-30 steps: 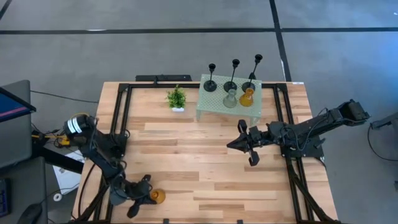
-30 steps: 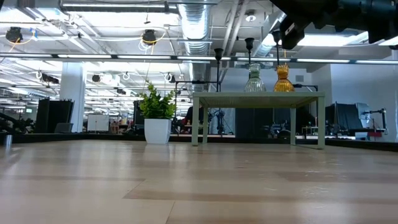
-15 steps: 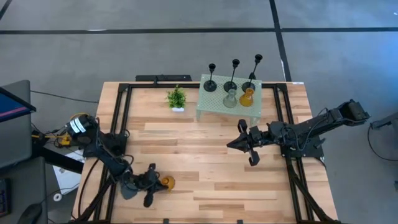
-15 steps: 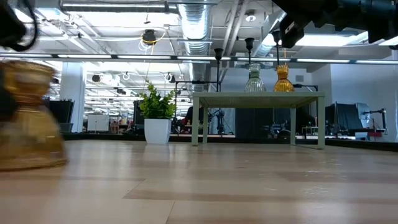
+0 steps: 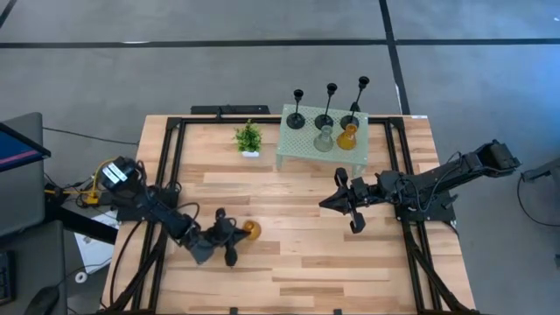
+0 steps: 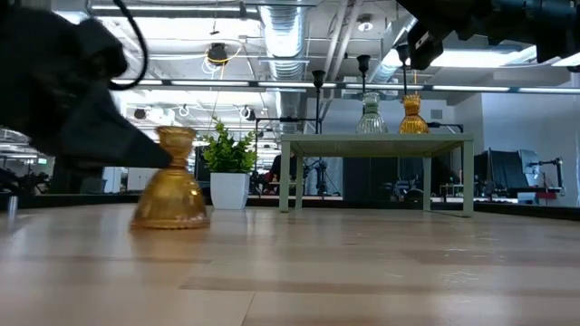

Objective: Pick & Place candle stick holders
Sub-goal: Move the gold glass candle holder to the center of the table, then put the gold glass candle holder on the shelf

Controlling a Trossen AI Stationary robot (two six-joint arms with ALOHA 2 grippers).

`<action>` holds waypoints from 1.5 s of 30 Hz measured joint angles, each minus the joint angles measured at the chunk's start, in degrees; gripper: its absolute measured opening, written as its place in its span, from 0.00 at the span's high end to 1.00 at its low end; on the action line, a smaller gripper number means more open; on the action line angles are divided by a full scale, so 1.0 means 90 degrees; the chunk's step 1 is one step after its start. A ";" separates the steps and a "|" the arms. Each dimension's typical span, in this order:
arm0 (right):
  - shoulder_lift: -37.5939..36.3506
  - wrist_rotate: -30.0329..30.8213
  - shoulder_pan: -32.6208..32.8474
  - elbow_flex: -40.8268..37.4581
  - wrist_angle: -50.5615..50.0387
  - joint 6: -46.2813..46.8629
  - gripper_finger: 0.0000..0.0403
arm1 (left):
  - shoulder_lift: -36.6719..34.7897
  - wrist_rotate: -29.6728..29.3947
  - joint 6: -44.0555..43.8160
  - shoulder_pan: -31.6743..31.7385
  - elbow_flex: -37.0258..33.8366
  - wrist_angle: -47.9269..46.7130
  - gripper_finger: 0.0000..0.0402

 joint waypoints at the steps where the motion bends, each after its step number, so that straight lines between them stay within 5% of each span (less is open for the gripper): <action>1: 0.0000 0.0000 0.0000 0.0000 0.0001 0.0000 1.00 | 0.0000 -0.0009 0.0055 0.0120 0.0000 0.0000 0.99; 20: 0.0000 0.0002 -0.0002 0.0000 0.0000 -0.0022 1.00 | -0.0002 0.0344 0.1206 0.1844 -0.0005 0.0232 0.99; 28: 0.0000 0.0002 -0.0002 0.0000 -0.0015 -0.0020 1.00 | -0.0058 0.0950 0.1543 0.1221 -0.0004 0.0441 0.99; 37: 0.0000 0.0000 0.0059 0.0000 -0.0020 -0.0015 1.00 | -0.0188 -0.0473 0.2228 0.0451 -0.0085 0.0021 0.99; 45: 0.0000 0.0002 0.0056 0.0000 -0.0029 0.0000 1.00 | -0.1170 -0.0635 0.1875 0.0538 -0.0859 -0.0022 0.99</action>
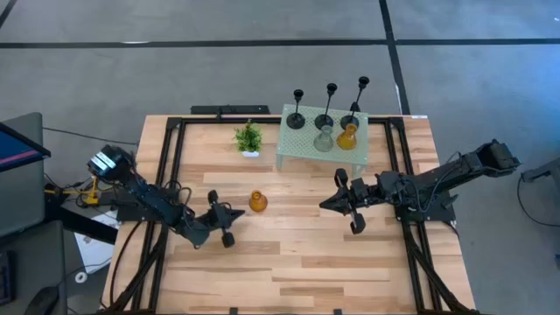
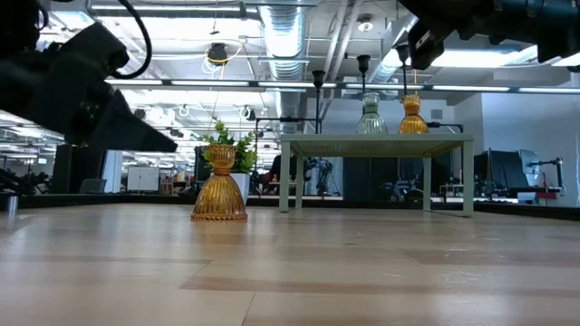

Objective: Pick & Place candle stick holders
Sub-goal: Put the gold glass candle holder on the shelf

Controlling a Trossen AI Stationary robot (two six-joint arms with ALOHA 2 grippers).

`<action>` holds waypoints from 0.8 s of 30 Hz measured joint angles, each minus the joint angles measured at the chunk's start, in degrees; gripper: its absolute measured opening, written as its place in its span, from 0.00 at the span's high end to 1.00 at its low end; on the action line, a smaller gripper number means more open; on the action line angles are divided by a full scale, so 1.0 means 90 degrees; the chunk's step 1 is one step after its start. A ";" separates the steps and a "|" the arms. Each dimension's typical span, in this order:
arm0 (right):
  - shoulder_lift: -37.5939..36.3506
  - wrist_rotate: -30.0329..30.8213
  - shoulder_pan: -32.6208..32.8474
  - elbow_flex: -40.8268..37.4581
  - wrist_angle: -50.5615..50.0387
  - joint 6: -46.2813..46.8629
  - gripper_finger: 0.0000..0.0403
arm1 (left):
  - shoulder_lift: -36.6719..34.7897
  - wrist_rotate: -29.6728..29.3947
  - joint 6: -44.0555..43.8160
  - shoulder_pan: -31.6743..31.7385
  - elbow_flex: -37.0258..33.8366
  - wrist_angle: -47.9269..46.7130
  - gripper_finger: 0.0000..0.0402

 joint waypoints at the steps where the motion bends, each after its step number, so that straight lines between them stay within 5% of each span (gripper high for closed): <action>1: 0.0000 0.0000 0.0000 0.0000 0.0000 0.0000 1.00 | -0.0131 0.0009 -0.0090 0.0000 -0.0077 0.0039 0.99; 24: 0.0000 0.0000 -0.0063 0.0000 0.0006 -0.0018 1.00 | -0.1018 0.0051 -0.0014 0.0102 -0.0312 0.0090 0.97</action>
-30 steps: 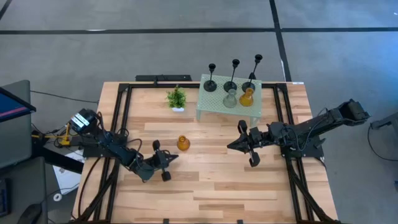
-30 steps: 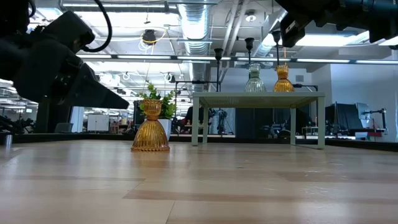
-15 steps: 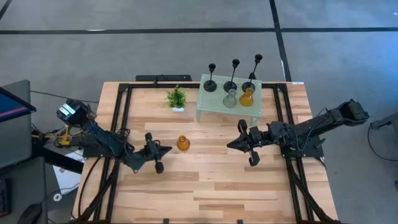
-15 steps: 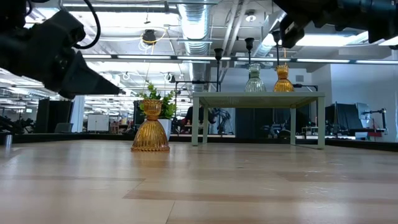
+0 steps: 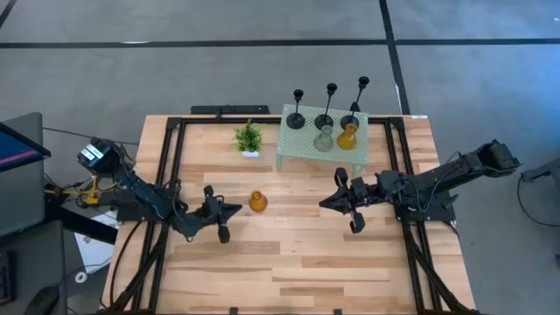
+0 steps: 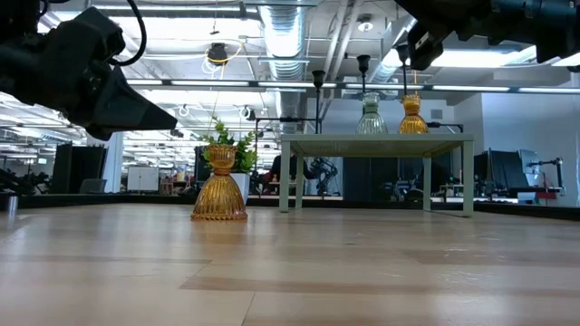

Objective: Pick & Place candle stick holders
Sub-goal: Put the gold glass candle holder on the shelf

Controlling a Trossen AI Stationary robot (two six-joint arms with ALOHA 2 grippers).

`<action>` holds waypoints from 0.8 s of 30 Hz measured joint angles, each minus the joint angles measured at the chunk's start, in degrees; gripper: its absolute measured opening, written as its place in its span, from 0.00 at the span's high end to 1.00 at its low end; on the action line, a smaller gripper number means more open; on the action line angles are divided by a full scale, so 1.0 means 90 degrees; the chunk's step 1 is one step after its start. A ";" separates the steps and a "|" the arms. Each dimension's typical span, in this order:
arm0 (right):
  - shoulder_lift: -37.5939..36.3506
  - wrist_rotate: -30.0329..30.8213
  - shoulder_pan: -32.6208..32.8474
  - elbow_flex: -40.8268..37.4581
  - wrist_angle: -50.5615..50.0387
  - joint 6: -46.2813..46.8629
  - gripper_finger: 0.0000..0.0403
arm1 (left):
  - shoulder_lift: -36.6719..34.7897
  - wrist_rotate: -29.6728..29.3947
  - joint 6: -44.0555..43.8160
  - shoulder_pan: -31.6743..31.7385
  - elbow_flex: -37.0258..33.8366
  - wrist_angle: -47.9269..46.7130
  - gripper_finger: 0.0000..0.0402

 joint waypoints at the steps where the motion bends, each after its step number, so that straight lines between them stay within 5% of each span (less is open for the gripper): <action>1: 0.0000 0.0000 0.0000 0.0000 0.0000 0.0000 1.00 | 0.0000 0.0000 -0.0001 0.0000 0.0000 0.0000 0.97; 24: 0.0000 0.0002 -0.0008 0.0000 0.0005 0.0001 1.00 | 0.0005 -0.0106 0.0665 0.0245 0.0000 0.0042 0.96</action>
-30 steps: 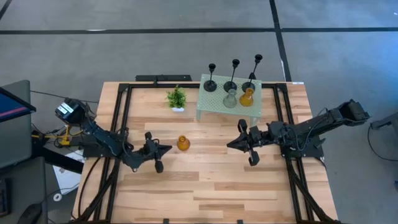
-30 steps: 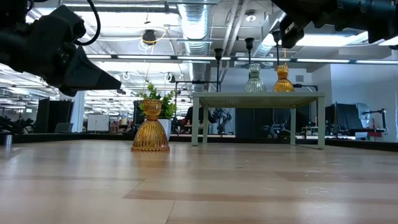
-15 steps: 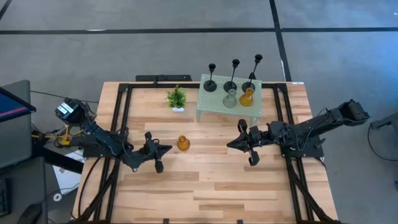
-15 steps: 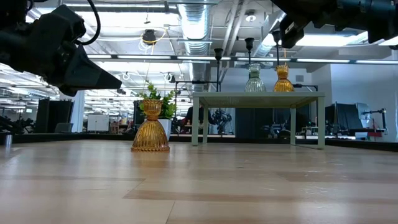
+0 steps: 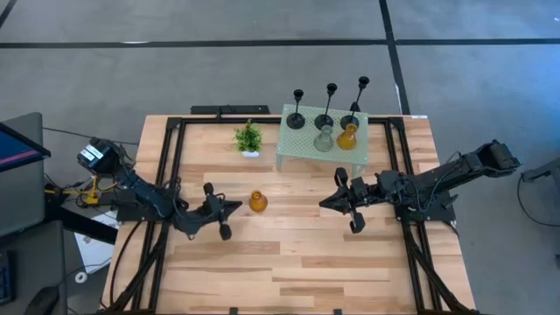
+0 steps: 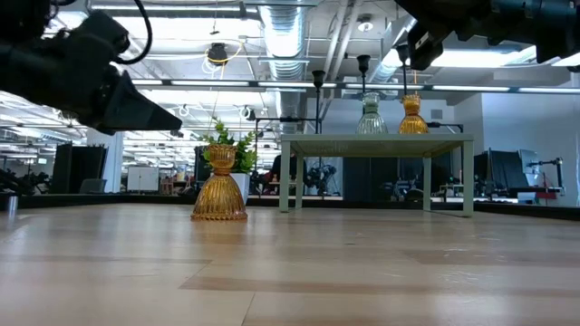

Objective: Pick & Place candle stick holders
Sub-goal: Put the gold glass candle holder on the shelf

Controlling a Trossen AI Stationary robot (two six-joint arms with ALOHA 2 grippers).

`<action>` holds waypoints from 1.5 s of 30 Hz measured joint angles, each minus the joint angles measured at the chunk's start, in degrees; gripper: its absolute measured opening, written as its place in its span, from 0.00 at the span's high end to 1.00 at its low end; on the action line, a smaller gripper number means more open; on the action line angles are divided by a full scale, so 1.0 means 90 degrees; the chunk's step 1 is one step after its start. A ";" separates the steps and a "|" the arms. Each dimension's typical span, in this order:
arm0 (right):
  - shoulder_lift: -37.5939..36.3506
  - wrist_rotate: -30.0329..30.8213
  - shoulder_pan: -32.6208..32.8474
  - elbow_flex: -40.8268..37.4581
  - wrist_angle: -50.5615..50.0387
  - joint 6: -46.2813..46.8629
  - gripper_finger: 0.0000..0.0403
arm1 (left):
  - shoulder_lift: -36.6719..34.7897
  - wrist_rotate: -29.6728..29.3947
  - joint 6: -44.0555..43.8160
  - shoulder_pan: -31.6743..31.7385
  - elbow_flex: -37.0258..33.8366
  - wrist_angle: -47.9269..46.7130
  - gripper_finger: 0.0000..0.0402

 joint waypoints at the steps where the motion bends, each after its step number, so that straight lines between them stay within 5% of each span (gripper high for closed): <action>1: 0.0000 0.0000 -0.0017 0.0000 0.0000 0.0000 1.00 | 0.0000 0.0069 0.0000 0.0087 0.0000 0.0000 0.95; 14: 0.0002 0.0000 -0.0196 0.0000 0.0000 0.0015 1.00 | 0.0609 0.1560 -0.0442 0.1230 0.0005 -0.0002 0.62; 25: 0.0002 0.0000 -0.0194 0.0000 0.0000 0.0000 1.00 | 0.1040 0.1768 -0.0509 0.1587 0.0011 0.0634 0.44; 33: 0.0002 0.0000 -0.0194 0.0000 0.0020 -0.0002 1.00 | 0.1389 0.2601 -0.0510 0.1925 0.0078 0.1055 0.35; 45: 0.0002 -0.0002 -0.0226 0.0000 0.0050 -0.0002 1.00 | 0.2004 0.2613 -0.0488 0.2287 0.0653 0.1100 0.34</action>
